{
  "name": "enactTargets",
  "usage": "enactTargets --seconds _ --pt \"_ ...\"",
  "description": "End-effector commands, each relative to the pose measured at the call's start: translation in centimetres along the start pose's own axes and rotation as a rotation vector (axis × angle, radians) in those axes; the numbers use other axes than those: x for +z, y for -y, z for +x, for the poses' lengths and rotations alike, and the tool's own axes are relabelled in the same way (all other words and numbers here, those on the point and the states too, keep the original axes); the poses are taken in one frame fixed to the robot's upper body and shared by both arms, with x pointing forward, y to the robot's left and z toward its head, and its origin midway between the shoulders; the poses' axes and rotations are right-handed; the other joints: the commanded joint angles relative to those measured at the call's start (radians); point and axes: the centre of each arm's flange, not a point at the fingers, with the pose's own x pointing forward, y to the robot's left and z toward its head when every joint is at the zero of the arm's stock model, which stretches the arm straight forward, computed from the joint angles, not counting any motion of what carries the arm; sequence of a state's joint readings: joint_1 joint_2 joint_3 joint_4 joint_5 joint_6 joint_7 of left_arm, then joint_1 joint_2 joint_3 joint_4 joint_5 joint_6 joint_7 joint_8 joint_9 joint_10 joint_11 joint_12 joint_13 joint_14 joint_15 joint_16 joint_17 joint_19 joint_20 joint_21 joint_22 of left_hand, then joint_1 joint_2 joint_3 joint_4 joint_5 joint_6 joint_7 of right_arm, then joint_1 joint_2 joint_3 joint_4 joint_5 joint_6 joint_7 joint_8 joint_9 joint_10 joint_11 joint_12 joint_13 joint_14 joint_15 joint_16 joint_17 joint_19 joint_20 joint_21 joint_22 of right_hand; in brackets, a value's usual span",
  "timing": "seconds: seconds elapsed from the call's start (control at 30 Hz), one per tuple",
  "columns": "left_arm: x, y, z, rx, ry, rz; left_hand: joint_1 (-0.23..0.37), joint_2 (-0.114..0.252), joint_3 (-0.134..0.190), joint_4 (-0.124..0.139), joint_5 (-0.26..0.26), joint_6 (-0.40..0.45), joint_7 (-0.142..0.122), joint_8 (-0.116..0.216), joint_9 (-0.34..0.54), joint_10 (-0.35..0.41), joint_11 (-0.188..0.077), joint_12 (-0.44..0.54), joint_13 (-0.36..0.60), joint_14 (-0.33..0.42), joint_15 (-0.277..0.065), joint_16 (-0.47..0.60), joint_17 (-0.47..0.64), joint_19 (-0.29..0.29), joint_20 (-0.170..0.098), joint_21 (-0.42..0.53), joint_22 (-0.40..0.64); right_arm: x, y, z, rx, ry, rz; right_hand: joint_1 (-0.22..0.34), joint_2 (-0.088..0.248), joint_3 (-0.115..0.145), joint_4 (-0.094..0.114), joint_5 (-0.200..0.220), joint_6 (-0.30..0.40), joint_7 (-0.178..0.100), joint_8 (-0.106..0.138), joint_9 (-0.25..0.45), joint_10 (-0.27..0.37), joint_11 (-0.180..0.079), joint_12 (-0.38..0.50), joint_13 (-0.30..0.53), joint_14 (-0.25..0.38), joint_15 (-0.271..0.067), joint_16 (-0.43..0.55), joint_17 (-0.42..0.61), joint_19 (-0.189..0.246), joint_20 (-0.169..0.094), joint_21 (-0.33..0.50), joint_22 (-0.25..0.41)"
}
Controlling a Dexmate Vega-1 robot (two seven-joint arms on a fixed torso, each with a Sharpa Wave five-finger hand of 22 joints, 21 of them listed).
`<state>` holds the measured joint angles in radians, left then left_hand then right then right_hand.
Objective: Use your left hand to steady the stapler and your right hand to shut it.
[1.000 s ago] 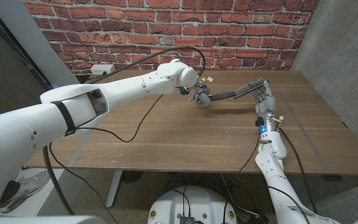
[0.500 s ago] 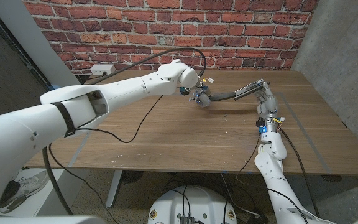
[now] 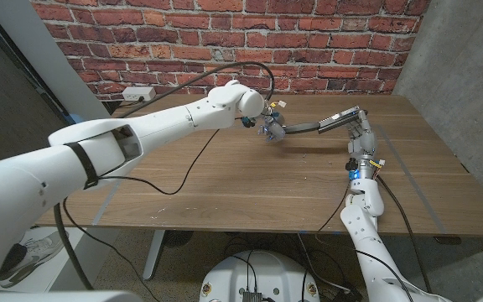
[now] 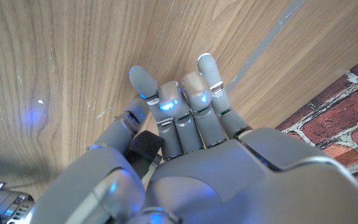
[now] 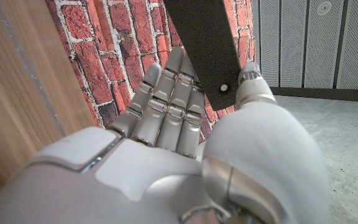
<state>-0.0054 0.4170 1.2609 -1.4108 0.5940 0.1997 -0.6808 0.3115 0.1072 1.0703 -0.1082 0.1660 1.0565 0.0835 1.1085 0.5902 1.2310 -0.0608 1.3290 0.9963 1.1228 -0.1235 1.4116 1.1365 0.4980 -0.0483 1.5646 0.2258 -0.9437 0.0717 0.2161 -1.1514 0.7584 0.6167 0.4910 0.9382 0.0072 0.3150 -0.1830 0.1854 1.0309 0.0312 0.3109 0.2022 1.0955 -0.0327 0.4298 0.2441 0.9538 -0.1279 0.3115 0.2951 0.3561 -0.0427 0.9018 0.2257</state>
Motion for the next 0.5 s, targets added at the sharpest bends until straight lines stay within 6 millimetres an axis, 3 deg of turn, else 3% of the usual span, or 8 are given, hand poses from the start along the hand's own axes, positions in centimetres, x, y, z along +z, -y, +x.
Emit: enactTargets --seconds 0.03,0.1,0.13,0.17,0.23,0.27,0.33,0.5 --pt "-1.9 0.1 -1.6 0.090 0.043 -0.154 -0.005 -0.005 -0.063 -0.012 0.006 -0.056 0.004 -0.037 -0.054 -0.044 -0.004 -0.136 -0.159 -0.006 -0.010 -0.078 -0.064 -0.024 -0.023 -0.001 -0.002 0.0 0.1 0.0 -0.003 0.030 0.063 0.142 0.127 0.004 0.016 0.002 0.128 -0.120 -0.001 0.006 0.049 -0.048 0.008 0.005 0.007 -0.111 0.004 0.004 -0.007 -0.079 0.011 0.004" --pt "-2.4 0.3 -2.0 0.123 0.063 -0.206 0.016 -0.010 -0.103 -0.025 0.011 -0.091 0.005 -0.067 -0.097 -0.089 -0.014 -0.251 -0.304 -0.010 -0.010 -0.177 -0.166 -0.043 -0.027 -0.004 -0.009 0.1 0.1 0.0 -0.004 0.032 0.070 0.143 0.127 0.003 0.017 0.002 0.127 -0.121 -0.001 0.008 0.049 -0.048 0.008 0.006 0.007 -0.111 0.003 0.005 -0.008 -0.080 0.013 0.004" --pt "-2.6 0.3 -2.1 0.134 0.070 -0.224 0.036 -0.017 -0.132 -0.040 0.013 -0.111 0.013 -0.098 -0.140 -0.103 -0.018 -0.300 -0.369 -0.005 -0.020 -0.256 -0.274 -0.050 -0.017 -0.006 -0.014 0.1 0.2 0.0 -0.006 0.034 0.073 0.142 0.127 0.003 0.018 0.002 0.127 -0.122 -0.002 0.008 0.049 -0.048 0.008 0.006 0.007 -0.110 0.003 0.005 -0.008 -0.081 0.013 0.004" --pt "-2.8 0.4 -2.3 0.146 0.077 -0.246 0.071 -0.023 -0.163 -0.056 0.015 -0.158 -0.001 -0.139 -0.180 -0.140 -0.007 -0.357 -0.426 -0.004 -0.030 -0.311 -0.367 -0.070 -0.023 -0.012 -0.020 0.1 0.2 0.0 -0.005 0.035 0.078 0.144 0.128 0.003 0.018 0.002 0.129 -0.121 -0.001 0.008 0.050 -0.047 0.009 0.006 0.007 -0.112 0.003 0.006 -0.007 -0.080 0.015 0.004" --pt "-3.1 0.5 -2.5 0.176 0.093 -0.286 0.091 -0.027 -0.189 -0.059 0.014 -0.180 -0.008 -0.160 -0.200 -0.164 -0.009 -0.389 -0.453 -0.020 -0.038 -0.332 -0.402 -0.081 -0.020 -0.016 -0.023 0.1 0.2 0.0 -0.006 0.038 0.079 0.145 0.127 0.002 0.018 0.002 0.130 -0.120 -0.002 0.008 0.051 -0.045 0.010 0.007 0.006 -0.111 0.002 0.006 -0.008 -0.080 0.016 0.004" --pt "-3.3 0.6 -2.6 0.188 0.102 -0.308 0.108 -0.040 -0.207 -0.061 0.015 -0.212 -0.017 -0.191 -0.226 -0.193 -0.018 -0.428 -0.489 -0.055 -0.036 -0.357 -0.431 -0.094 -0.018 -0.019 -0.026 0.1 0.2 -0.1 -0.006 0.039 0.081 0.146 0.127 0.002 0.018 0.002 0.130 -0.120 -0.001 0.008 0.052 -0.045 0.010 0.007 0.007 -0.112 0.002 0.006 -0.007 -0.079 0.017 0.004" --pt "-3.6 0.9 -2.8 0.219 0.125 -0.366 0.122 -0.045 -0.224 -0.061 0.014 -0.223 -0.009 -0.215 -0.250 -0.198 -0.020 -0.450 -0.514 -0.059 -0.038 -0.359 -0.445 -0.094 -0.018 -0.019 -0.028 0.2 0.2 -0.1 -0.002 0.042 0.083 0.147 0.127 0.001 0.019 0.002 0.130 -0.121 -0.003 0.008 0.051 -0.046 0.009 0.007 0.007 -0.112 0.002 0.007 -0.009 -0.081 0.018 0.004" --pt "-4.4 1.7 -3.3 0.297 0.180 -0.504 0.134 -0.081 -0.243 -0.050 0.021 -0.321 -0.019 -0.320 -0.320 -0.287 -0.029 -0.539 -0.584 -0.089 -0.042 -0.408 -0.502 -0.111 -0.013 -0.026 -0.032 0.3 0.3 -0.2 -0.009 0.047 0.087 0.152 0.127 -0.001 0.021 0.002 0.130 -0.122 -0.005 0.008 0.049 -0.050 0.010 0.010 0.006 -0.112 0.000 0.008 -0.012 -0.082 0.024 0.004"
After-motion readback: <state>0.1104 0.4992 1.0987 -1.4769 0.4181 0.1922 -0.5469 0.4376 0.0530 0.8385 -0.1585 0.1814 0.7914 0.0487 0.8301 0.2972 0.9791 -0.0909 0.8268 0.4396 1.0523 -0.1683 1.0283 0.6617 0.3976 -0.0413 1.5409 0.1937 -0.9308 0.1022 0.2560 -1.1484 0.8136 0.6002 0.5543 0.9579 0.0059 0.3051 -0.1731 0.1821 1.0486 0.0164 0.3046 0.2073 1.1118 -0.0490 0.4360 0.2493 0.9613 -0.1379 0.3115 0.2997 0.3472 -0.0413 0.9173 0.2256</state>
